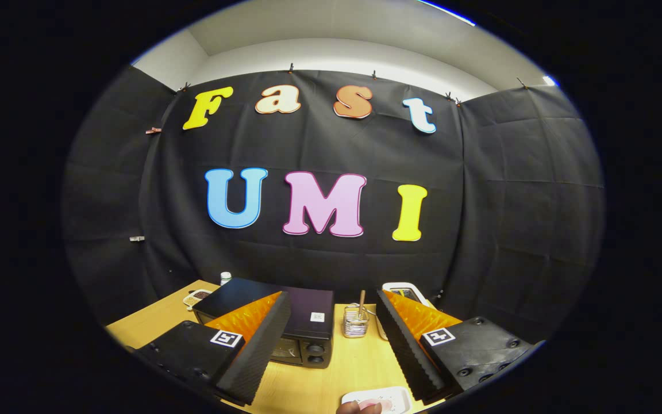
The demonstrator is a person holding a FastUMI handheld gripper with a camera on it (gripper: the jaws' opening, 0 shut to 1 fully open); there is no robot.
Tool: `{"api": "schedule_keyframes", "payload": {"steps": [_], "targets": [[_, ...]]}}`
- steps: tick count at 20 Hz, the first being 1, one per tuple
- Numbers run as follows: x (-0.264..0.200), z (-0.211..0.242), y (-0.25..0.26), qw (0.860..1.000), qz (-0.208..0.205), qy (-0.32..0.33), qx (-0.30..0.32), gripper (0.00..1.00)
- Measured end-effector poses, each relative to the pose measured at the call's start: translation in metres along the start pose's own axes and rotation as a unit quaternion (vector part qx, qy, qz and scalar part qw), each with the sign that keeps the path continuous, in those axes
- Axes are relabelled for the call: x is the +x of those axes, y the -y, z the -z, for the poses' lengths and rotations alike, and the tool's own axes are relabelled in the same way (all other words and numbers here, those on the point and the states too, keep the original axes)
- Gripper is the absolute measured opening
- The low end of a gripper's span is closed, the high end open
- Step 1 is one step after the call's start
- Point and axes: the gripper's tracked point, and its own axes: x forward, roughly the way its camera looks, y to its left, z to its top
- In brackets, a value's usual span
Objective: Open the toaster oven, put the food inside, and close the toaster oven door.
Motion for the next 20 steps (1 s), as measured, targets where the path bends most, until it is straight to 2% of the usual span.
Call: {"api": "schedule_keyframes", "payload": {"steps": [9,15,20], "targets": [[0.044,0.062,-0.109,0.996,-0.055,-0.068,0.021,0.98],[0.090,0.113,-0.164,0.992,-0.053,-0.114,0.023,0.98],[0.114,0.170,-0.185,0.984,-0.042,-0.173,0.018,0.98]]}}
